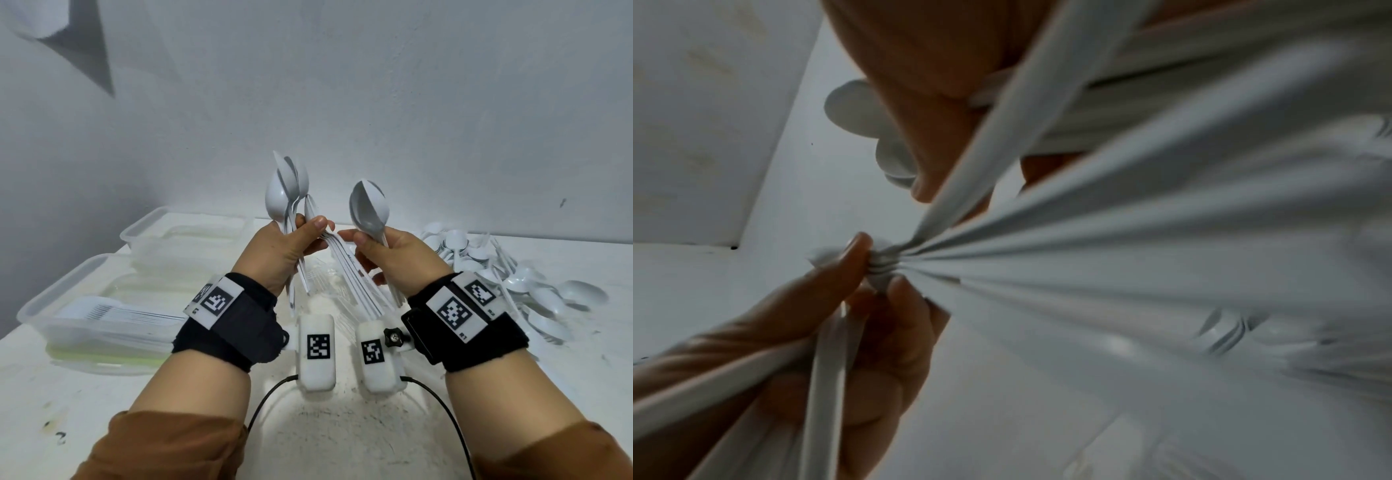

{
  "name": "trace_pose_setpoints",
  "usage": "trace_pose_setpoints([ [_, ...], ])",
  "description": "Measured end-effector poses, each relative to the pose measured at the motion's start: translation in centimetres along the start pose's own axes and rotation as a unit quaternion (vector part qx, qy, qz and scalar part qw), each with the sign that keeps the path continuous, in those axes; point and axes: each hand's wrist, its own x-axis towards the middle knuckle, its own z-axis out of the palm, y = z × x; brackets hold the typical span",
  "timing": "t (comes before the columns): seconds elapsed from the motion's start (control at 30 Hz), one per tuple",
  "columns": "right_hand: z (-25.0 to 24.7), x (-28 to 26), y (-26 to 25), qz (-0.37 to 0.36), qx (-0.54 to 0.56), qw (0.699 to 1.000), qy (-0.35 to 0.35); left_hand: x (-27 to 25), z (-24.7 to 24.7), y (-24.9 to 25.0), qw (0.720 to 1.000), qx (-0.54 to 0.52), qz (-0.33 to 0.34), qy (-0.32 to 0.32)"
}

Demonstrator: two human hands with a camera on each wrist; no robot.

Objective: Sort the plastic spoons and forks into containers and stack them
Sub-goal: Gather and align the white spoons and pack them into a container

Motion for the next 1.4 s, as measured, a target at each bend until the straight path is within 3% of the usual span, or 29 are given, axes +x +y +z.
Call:
trace_pose_setpoints([
  [0.3,0.09,0.47,0.4,0.037,-0.008,0.999,0.02,0.0,-0.09,-0.01,1.0,0.001,0.002,-0.007],
  [0.6,0.03,0.42,0.53,-0.032,0.003,0.998,0.048,-0.02,-0.18,0.39,0.999,0.023,0.015,-0.019],
  [0.83,0.27,0.62,0.2,-0.005,0.017,0.999,0.047,-0.27,0.11,0.58,1.0,0.003,0.019,-0.014],
  [1.07,0.44,0.34,0.01,-0.029,0.053,0.998,0.025,-0.05,-0.15,0.29,1.0,-0.006,0.024,-0.019],
  [1.4,0.08,0.51,0.18,-0.061,-0.01,0.997,0.047,0.11,0.11,0.38,0.999,-0.01,0.037,-0.026],
])
